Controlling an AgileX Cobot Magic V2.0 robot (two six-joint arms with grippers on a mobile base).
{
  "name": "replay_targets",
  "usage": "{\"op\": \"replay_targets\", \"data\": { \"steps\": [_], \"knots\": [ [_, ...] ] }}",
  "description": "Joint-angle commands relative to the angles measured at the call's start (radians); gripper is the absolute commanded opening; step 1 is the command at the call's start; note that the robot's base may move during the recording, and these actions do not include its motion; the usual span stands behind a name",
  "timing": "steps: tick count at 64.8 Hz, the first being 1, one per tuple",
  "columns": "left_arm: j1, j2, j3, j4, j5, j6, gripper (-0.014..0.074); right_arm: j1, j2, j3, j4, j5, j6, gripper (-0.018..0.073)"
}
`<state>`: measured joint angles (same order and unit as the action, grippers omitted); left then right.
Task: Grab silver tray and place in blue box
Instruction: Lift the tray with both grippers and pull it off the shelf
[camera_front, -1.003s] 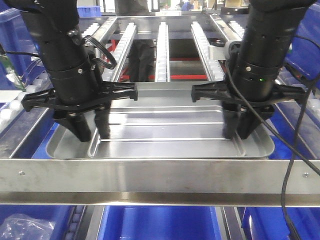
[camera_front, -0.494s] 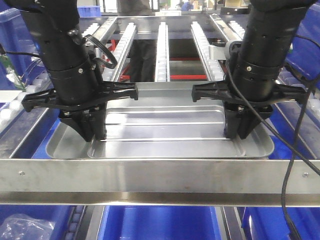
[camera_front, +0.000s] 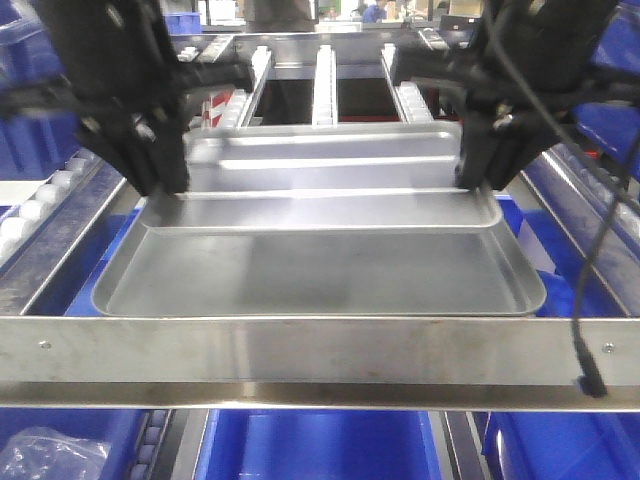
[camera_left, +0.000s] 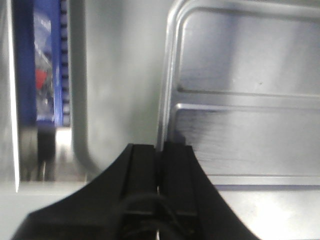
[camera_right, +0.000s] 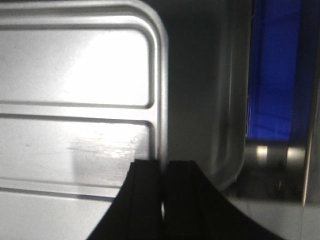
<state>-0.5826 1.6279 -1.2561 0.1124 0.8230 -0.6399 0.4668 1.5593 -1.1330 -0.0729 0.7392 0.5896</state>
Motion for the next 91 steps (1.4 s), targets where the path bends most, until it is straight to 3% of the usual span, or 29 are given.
{"op": "replay_targets", "data": {
  "steps": [1,27,42,71,91],
  "knots": [
    [-0.027,-0.109,0.040,0.020,-0.016,-0.063,-0.0104,0.032,-0.090,0.051,-0.036,-0.032,0.056,0.0063],
    [-0.236,-0.365,0.359,0.118,0.019,-0.341,-0.0104,0.197,-0.352,0.328,-0.103,-0.016,0.301,0.0063],
    [-0.254,-0.391,0.374,0.137,0.029,-0.342,-0.0104,0.252,-0.383,0.367,-0.164,0.012,0.346,0.0063],
    [-0.254,-0.391,0.374,0.125,0.032,-0.234,-0.0104,0.253,-0.382,0.367,-0.171,0.001,0.346,0.0063],
    [-0.254,-0.391,0.374,0.122,0.032,-0.234,-0.0104,0.253,-0.382,0.367,-0.171,0.013,0.346,0.0063]
  ]
}}
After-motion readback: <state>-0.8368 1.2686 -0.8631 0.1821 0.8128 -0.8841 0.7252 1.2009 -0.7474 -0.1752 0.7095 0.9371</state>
